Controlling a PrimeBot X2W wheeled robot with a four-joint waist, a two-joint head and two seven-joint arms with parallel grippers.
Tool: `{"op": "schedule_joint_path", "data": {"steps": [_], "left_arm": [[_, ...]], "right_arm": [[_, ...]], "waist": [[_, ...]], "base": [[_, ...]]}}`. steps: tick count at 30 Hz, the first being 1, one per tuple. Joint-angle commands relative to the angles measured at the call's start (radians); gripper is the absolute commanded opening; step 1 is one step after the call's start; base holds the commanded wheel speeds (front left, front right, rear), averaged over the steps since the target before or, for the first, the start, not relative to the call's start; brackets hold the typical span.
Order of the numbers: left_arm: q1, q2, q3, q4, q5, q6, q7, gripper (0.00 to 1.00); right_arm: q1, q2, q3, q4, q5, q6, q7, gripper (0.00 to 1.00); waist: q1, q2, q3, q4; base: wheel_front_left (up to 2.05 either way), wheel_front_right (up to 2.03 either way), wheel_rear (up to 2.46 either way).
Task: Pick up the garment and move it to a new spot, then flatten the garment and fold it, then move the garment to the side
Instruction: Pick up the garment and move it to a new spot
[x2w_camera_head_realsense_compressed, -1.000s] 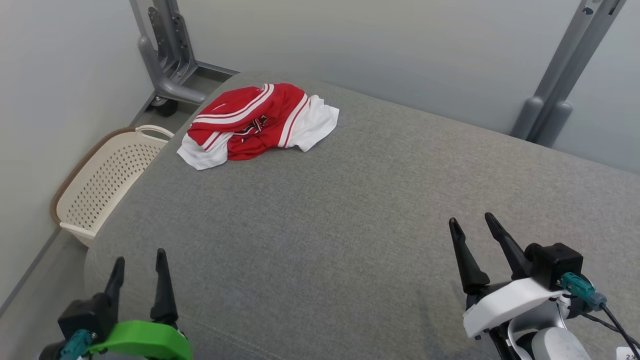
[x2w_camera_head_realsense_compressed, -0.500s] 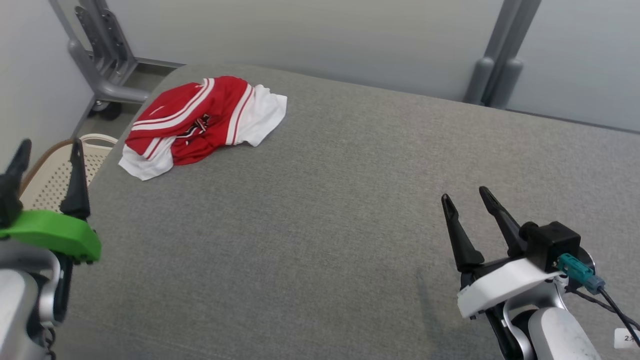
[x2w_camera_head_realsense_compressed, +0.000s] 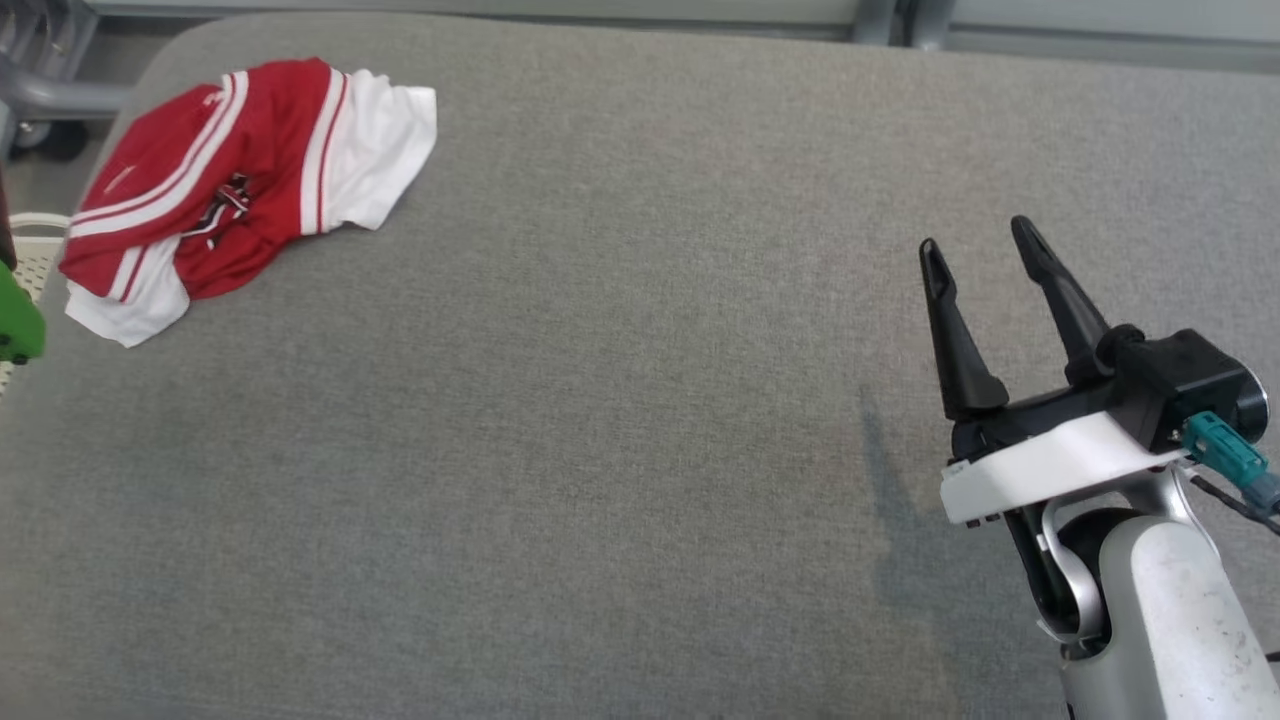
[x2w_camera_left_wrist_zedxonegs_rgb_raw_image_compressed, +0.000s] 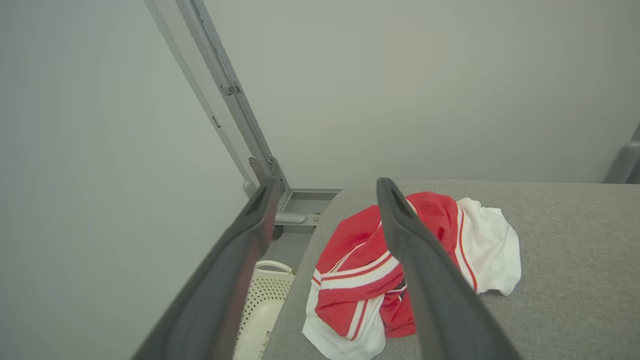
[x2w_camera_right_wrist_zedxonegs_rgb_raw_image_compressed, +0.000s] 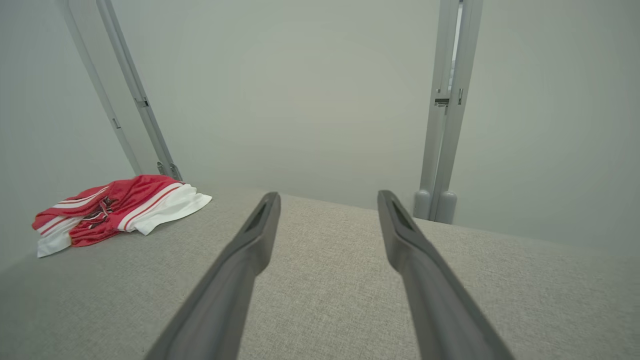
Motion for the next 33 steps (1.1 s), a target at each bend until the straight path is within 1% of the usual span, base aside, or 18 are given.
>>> {"op": "schedule_joint_path", "data": {"steps": [1,7,10,14,19,28,29,30,31,32,33], "left_arm": [[-0.035,0.001,-0.004,0.029,-0.007,-0.010,0.009,1.00],[-0.113,-0.032,-0.033,0.166,-0.010,-0.060,0.026,1.00],[-0.148,-0.052,-0.047,0.219,-0.007,-0.086,0.017,1.00],[-0.190,-0.078,-0.058,0.278,-0.010,-0.109,-0.001,1.00],[-0.241,-0.094,-0.065,0.338,0.000,-0.117,-0.020,1.00],[-0.324,-0.110,-0.072,0.492,0.008,-0.103,-0.025,1.00],[-0.329,-0.113,-0.072,0.507,0.007,-0.105,-0.030,0.65],[-0.332,-0.117,-0.074,0.518,0.007,-0.107,-0.035,0.33],[-0.335,-0.120,-0.076,0.530,0.008,-0.109,-0.041,0.09],[-0.338,-0.122,-0.077,0.538,0.009,-0.112,-0.051,0.00],[-0.346,-0.120,-0.076,0.544,0.012,-0.114,-0.067,0.00]], "right_arm": [[-0.023,-0.003,-0.004,-0.019,-0.014,0.000,0.006,1.00],[-0.052,-0.003,-0.009,-0.070,-0.040,0.000,0.029,1.00],[-0.063,-0.003,-0.007,-0.085,-0.049,0.000,0.036,1.00],[-0.066,-0.003,-0.003,-0.100,-0.059,0.000,0.044,1.00],[-0.073,-0.003,-0.001,-0.113,-0.069,0.000,0.052,1.00],[-0.080,-0.003,0.008,-0.117,-0.076,0.000,0.053,1.00],[-0.081,-0.003,0.008,-0.115,-0.075,0.000,0.051,1.00],[-0.081,-0.003,0.008,-0.113,-0.073,0.000,0.049,1.00],[-0.081,-0.003,0.007,-0.109,-0.071,0.000,0.047,1.00],[-0.080,-0.003,0.005,-0.107,-0.069,0.000,0.044,1.00],[-0.080,-0.003,0.004,-0.104,-0.067,0.000,0.041,1.00]], "waist": [[0.0000,0.0042,0.133,-0.081],[0.0000,0.0042,0.215,-0.095],[0.0000,0.0042,0.243,-0.099],[0.0000,0.0042,0.268,-0.107],[0.0000,0.0042,0.289,-0.119],[0.0000,0.0042,0.310,-0.148],[0.0000,0.0042,0.309,-0.150],[0.0000,0.0042,0.307,-0.152],[0.0000,0.0042,0.305,-0.154],[0.0000,0.0042,0.301,-0.154],[0.0000,0.0042,0.298,-0.154]], "base": [[0.00,0.00,0.00],[0.00,0.00,0.00],[0.00,0.00,0.00],[0.00,0.00,0.00],[0.00,0.00,0.00],[0.00,0.00,0.00],[0.00,0.00,0.00],[0.00,0.00,0.00],[0.00,0.00,0.00],[0.00,0.00,0.00],[0.00,0.00,0.00]]}}
